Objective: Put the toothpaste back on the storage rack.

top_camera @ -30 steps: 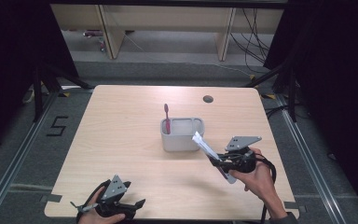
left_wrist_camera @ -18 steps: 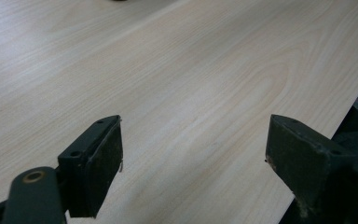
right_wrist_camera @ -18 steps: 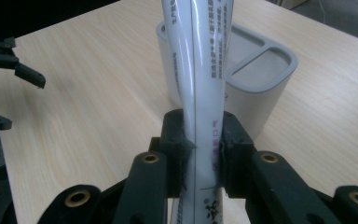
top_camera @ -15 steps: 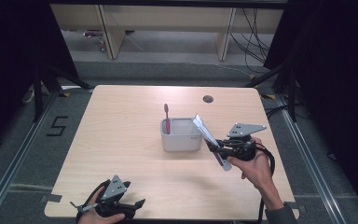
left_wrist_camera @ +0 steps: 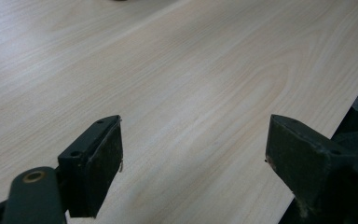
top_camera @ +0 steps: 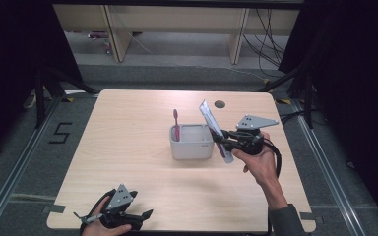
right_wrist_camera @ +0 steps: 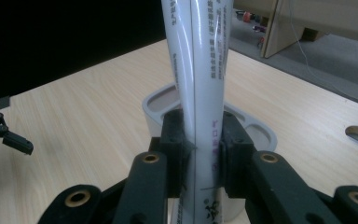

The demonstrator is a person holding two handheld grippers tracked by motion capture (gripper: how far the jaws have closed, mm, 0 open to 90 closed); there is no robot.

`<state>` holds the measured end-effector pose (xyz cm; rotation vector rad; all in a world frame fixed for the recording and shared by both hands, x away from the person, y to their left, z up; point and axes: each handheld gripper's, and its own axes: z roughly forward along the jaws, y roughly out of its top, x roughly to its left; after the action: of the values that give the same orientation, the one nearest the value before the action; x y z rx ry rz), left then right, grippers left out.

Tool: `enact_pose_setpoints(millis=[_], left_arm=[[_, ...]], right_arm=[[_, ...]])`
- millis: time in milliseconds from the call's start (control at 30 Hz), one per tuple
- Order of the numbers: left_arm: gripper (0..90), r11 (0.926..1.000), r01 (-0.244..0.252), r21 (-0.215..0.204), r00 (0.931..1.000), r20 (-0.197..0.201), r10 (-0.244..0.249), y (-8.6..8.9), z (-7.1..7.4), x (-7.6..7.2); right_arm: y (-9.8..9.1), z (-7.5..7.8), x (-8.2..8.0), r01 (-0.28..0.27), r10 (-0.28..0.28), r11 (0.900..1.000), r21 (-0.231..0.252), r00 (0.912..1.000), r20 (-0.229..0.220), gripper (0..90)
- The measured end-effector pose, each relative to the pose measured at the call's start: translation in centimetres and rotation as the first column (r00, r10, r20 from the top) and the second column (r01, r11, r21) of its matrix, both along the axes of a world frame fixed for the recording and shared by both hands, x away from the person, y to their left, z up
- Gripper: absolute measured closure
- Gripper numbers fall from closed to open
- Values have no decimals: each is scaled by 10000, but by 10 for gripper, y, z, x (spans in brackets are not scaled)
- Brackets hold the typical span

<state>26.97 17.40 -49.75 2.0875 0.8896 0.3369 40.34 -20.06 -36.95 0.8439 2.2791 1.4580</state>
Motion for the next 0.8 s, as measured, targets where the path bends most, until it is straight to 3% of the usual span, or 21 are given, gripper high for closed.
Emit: enact_pose_setpoints(millis=[33, 67, 100, 133, 233, 333, 400, 433, 467, 567, 667, 700, 800], left_arm=[[185, 10000, 4, 9, 10000, 11, -4, 0, 0, 0], [184, 10000, -1, 38, 10000, -16, 1, 1, 1, 0], [185, 9997, -68, -217, 10000, -35, 68, -1, 0, -1], [185, 9999, 29, 109, 10000, 5, -29, 2, 1, 0], [185, 10000, 7, -96, 10000, 17, -7, 2, 0, 0], [185, 10000, -1, -7, 10000, -6, 1, 3, 1, -1], [185, 10000, -9, 7, 10000, -5, 9, 4, 1, -1], [185, 9993, -129, -354, 9999, 21, 130, 2, -1, -1], [184, 9999, -50, -119, 10000, 30, 51, 3, 0, 0], [185, 10000, 62, 19, 10000, -26, -62, 4, 0, 0], [185, 9997, -96, -216, 9999, -37, 95, 2, -1, -1], [185, 9999, 86, 120, 9999, -84, -85, 4, 1, 0], [185, 10000, 41, 88, 10000, -43, -41, 3, 0, -1]], right_arm=[[3, 0, 1, 74, -73, 9999, 116, 9999, -81, 749], [4, 1, 4, 95, -97, 9999, 108, 9998, 191, 749], [5, 2, 5, 44, -44, 10000, 47, 9999, 143, 749], [8, 2, 6, 45, -45, 9999, 163, 10000, 6, 749], [12, 4, 11, 46, -47, 9998, 212, 10000, 55, 749], [16, 4, 12, 86, -81, 9991, 404, 9999, -135, 749], [18, 5, 18, 97, -103, 9991, 418, 9998, 160, 749], [20, 4, 20, 188, -193, 9980, 601, 9998, 83, 749], [21, 5, 21, 105, -109, 9980, 626, 9999, 56, 749], [24, 5, 25, 243, -259, 9963, 827, 9995, 180, 749], [27, 7, 28, 234, -246, 9967, 781, 9996, 146, 749], [29, 7, 30, 171, -184, 9960, 878, 9997, 135, 749], [31, 7, 34, 236, -265, 9954, 926, 9992, 312, 749]])
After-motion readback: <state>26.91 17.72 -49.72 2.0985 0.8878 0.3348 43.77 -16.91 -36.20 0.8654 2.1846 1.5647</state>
